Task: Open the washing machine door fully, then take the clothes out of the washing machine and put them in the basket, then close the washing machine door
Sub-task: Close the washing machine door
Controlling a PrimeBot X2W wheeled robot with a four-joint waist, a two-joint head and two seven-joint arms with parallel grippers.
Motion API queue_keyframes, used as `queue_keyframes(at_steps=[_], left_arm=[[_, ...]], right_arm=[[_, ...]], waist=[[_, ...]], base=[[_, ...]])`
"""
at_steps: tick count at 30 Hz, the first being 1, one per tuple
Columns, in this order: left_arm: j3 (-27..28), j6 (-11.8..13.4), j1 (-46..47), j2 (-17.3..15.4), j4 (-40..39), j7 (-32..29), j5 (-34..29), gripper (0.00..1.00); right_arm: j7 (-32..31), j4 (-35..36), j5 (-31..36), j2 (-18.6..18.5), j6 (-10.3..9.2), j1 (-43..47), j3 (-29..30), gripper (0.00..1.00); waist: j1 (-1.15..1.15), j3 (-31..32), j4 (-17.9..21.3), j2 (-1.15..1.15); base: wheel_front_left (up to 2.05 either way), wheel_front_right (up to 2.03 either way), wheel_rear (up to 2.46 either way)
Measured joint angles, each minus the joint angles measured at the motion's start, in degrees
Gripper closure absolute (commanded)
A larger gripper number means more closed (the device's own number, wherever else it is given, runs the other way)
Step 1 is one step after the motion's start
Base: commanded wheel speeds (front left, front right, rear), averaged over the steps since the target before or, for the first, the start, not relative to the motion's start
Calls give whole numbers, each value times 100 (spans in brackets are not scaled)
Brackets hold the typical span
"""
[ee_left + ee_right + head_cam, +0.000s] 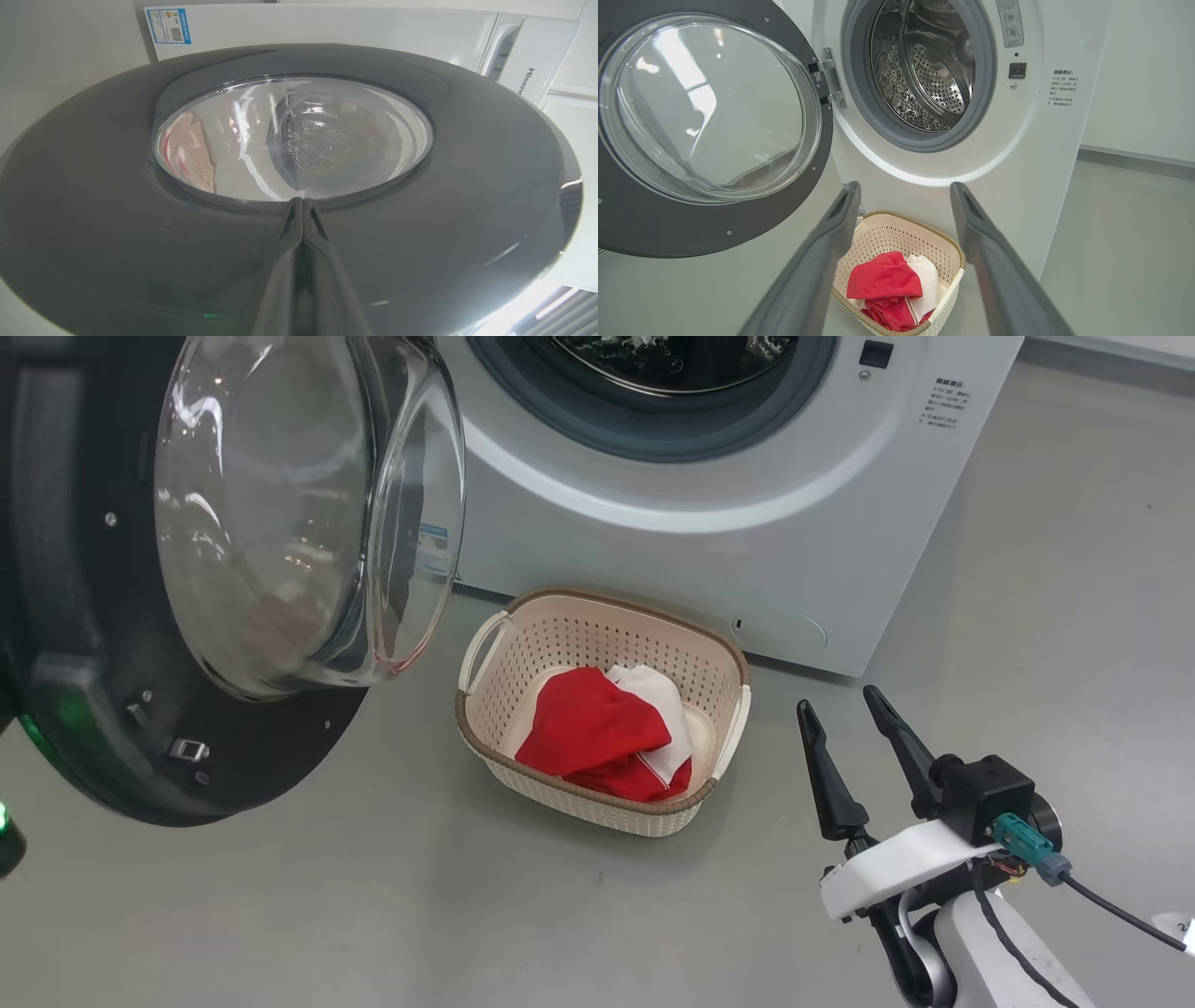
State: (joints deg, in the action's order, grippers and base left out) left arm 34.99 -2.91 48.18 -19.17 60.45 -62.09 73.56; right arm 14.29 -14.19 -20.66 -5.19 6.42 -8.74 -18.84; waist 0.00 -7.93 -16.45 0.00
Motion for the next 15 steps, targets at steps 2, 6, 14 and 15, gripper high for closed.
queue_keyframes(at_steps=[2,6,14,15], left_arm=[[-15,-20,-63,51,-22,-70,1,100],[-31,-51,-208,143,-81,-183,15,100],[-168,-151,-525,510,-263,-470,36,100],[-185,-166,-545,575,-308,-501,56,100]], right_arm=[[1,3,-11,14,0,8,0,0],[13,14,-20,27,2,69,3,0],[14,74,-51,74,5,231,55,0],[14,78,-51,78,5,245,62,0]], waist=[[0,46,12,0],[0,137,41,0],[0,310,97,0],[0,319,98,0]], base=[[0,0,0],[0,0,0],[0,0,0],[0,0,0]])
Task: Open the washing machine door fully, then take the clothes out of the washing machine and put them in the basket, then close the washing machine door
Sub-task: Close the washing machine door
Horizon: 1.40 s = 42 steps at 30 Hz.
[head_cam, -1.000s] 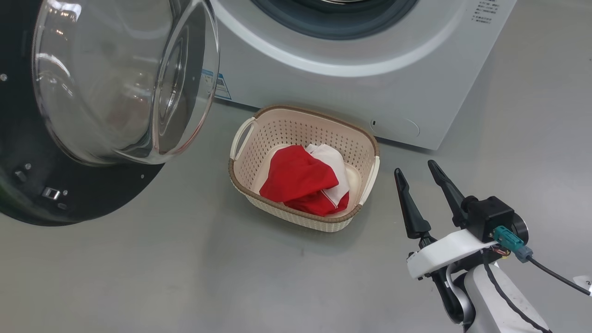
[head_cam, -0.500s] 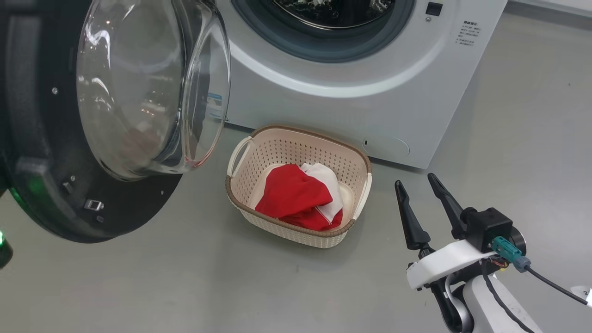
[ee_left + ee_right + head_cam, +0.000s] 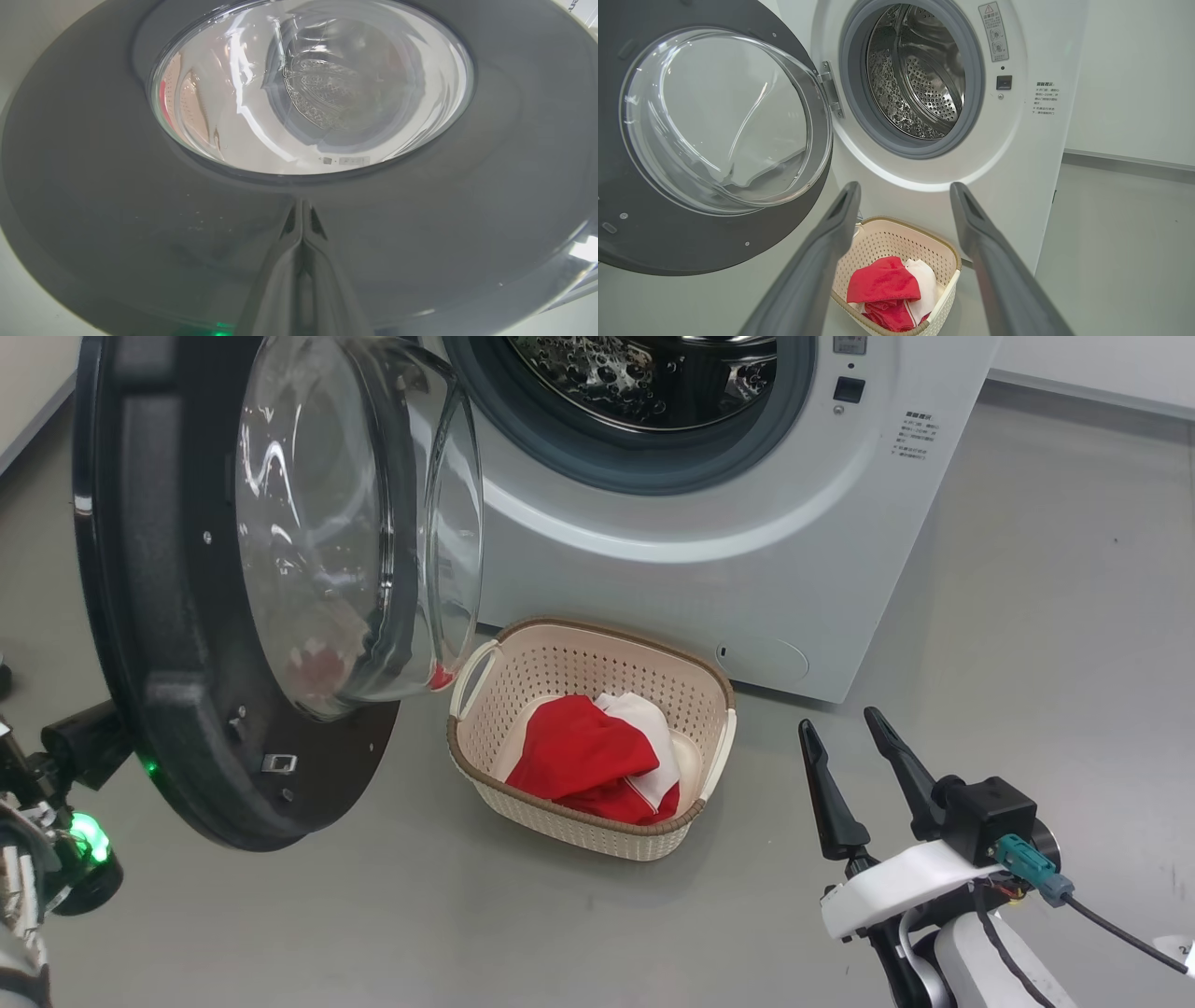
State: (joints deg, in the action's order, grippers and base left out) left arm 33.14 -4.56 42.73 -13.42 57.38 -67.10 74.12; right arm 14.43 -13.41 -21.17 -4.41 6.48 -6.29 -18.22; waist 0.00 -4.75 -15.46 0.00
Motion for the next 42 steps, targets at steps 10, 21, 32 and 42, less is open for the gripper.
queue_keyframes(at_steps=[10,21,32,42], left_arm=[[-153,-104,-184,233,-478,103,-65,100],[-310,-240,-869,99,-1599,954,-566,100],[-1354,-260,-2009,-57,-3680,2306,-1711,100],[-1981,-260,-3271,-260,-4797,3895,-2490,100]], right_arm=[[0,81,0,20,1,16,73,0],[0,186,0,55,1,102,205,0],[0,207,0,69,2,321,335,0],[0,235,10,87,19,342,278,0]], waist=[[0,15,-55,0],[0,38,-127,0],[0,194,-341,0],[0,278,-448,0]], base=[[0,0,0],[0,0,0],[0,0,0],[0,0,0]])
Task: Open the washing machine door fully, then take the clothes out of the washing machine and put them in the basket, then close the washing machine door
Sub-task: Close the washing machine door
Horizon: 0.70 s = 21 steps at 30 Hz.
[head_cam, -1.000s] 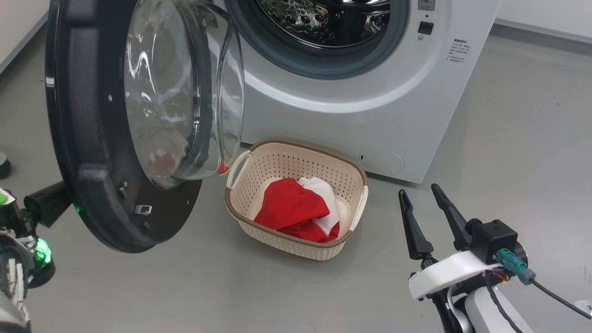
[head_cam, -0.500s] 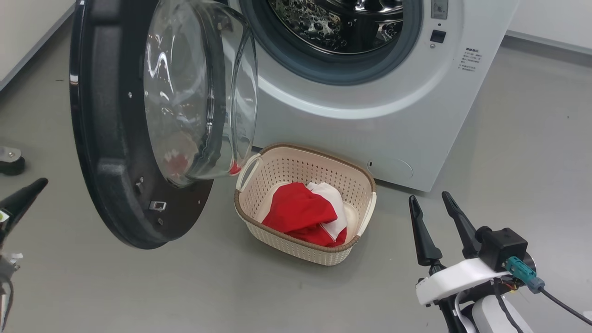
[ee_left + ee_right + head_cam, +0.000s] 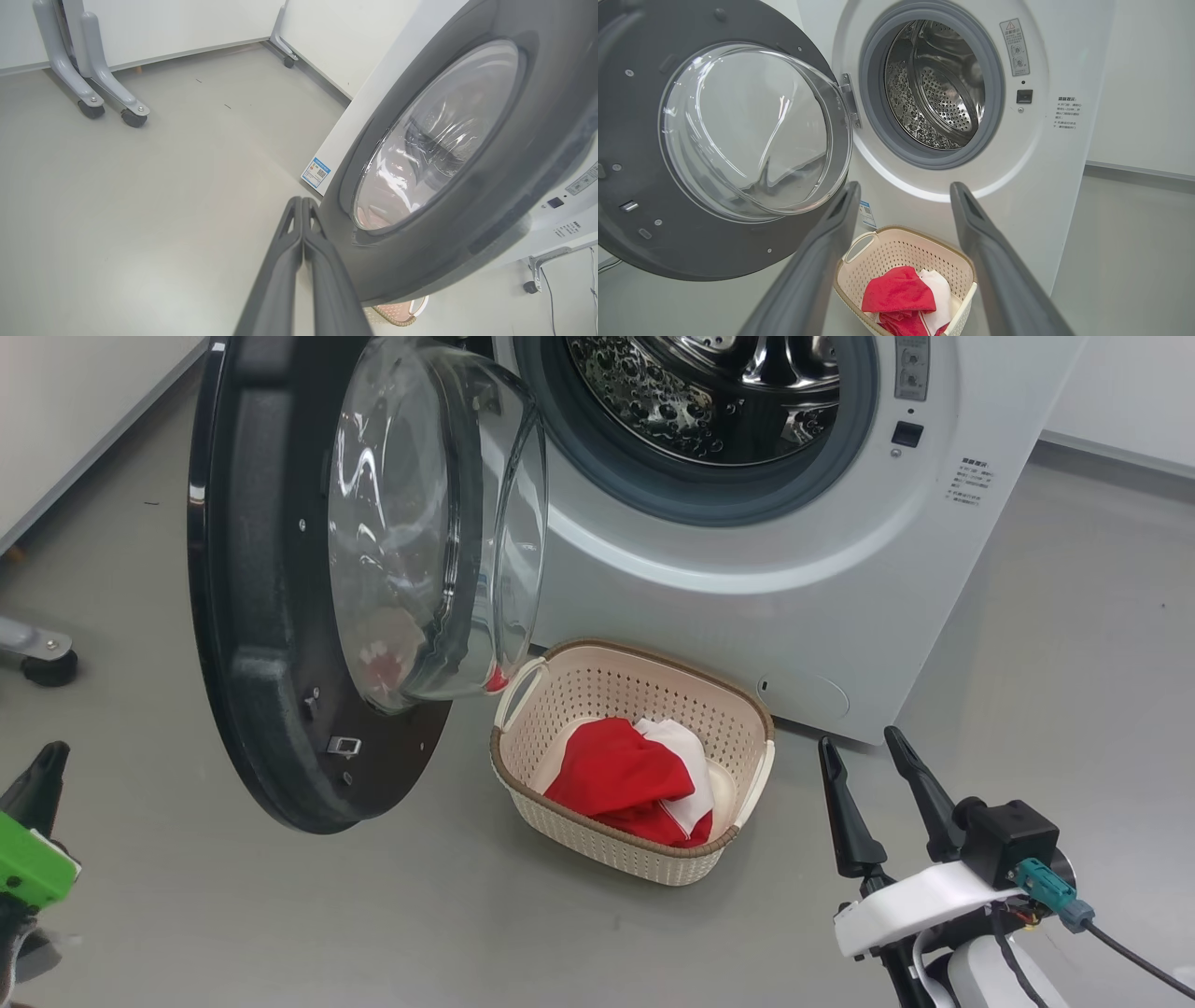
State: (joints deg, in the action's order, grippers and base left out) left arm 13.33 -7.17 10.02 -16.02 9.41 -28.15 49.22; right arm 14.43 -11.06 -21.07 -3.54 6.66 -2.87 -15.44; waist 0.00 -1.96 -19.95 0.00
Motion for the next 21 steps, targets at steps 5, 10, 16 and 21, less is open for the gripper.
queue_keyframes(at_steps=[5,10,16,21], left_arm=[[-66,0,-433,-116,-230,853,-272,100],[-246,-1,-682,-114,-327,1426,-544,100],[-390,-1,-1074,-266,-327,2262,-1111,0],[-504,-1,-1154,-264,-230,2709,-1210,0]], right_arm=[[0,30,9,8,29,14,-55,0],[0,48,9,7,29,15,-49,0],[0,48,16,9,30,17,-60,0],[0,48,19,8,30,17,-51,0]], waist=[[0,-44,15,0],[0,-72,28,0],[0,-123,60,0],[0,-153,80,0]], base=[[0,0,0],[0,0,0],[0,0,0],[0,0,0]])
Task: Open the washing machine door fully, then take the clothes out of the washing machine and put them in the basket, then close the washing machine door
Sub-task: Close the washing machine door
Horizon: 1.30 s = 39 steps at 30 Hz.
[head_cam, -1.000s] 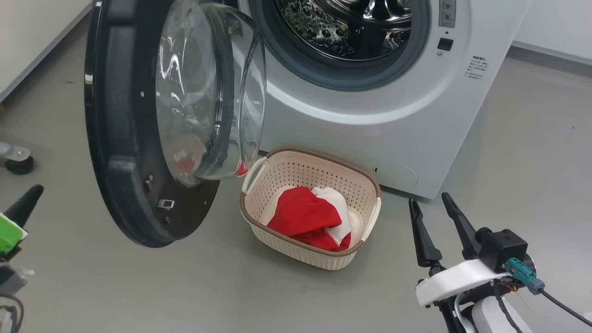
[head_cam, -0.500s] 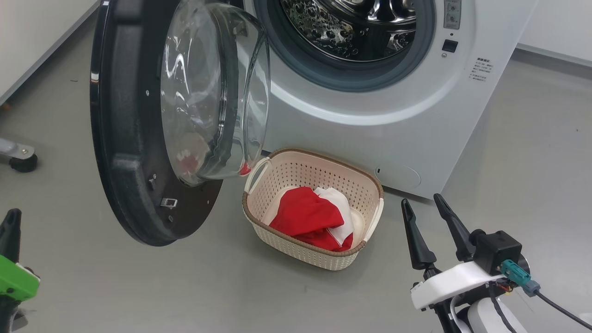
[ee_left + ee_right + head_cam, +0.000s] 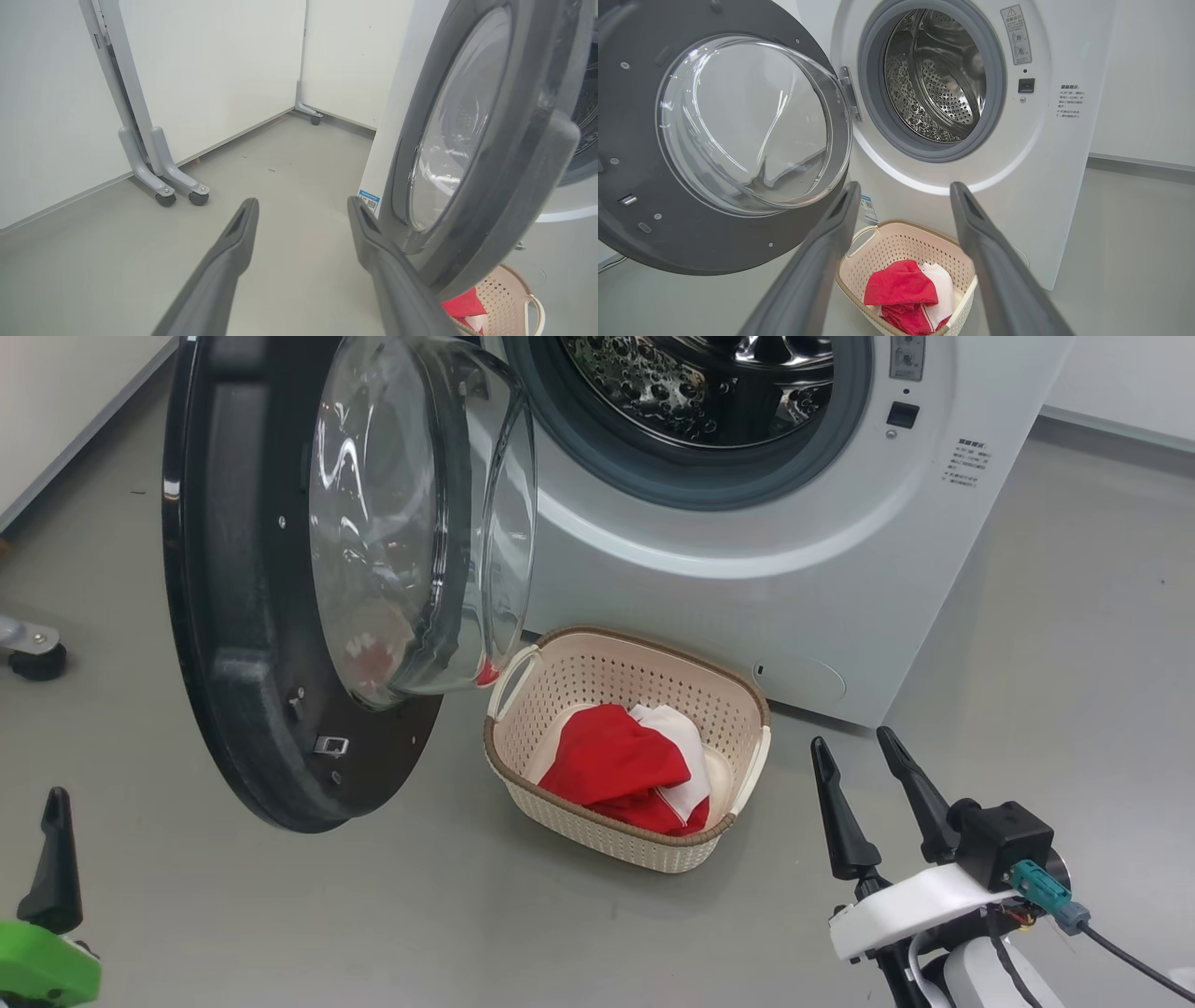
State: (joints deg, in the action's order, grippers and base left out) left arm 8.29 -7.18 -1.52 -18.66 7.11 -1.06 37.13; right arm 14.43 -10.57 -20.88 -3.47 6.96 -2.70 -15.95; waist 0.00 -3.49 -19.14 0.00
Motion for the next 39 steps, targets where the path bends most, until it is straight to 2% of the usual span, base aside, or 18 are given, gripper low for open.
queue_keyframes(at_steps=[5,14,34,35,37,39], left_arm=[[-29,0,-30,90,168,322,35,0],[-231,0,-31,64,322,726,20,0],[-508,-1,-31,-138,659,1183,37,0],[-528,-1,-31,-163,658,1200,53,54],[-558,-1,-30,-204,656,1225,73,100],[-584,-2,-27,-243,656,1225,110,100]], right_arm=[[0,0,11,2,0,0,2,0],[0,-2,20,3,1,-1,2,0],[0,-65,26,13,1,-1,-60,0],[0,-66,27,13,1,-1,-65,0],[0,-67,27,14,1,-1,-73,0],[0,-67,27,15,1,-1,-75,0]], waist=[[0,-17,11,0],[0,-24,28,0],[0,59,36,0],[0,60,37,0],[0,58,39,0],[0,52,42,0]], base=[[0,0,0],[0,0,0],[0,0,0],[0,0,0],[0,0,0],[0,0,0]])
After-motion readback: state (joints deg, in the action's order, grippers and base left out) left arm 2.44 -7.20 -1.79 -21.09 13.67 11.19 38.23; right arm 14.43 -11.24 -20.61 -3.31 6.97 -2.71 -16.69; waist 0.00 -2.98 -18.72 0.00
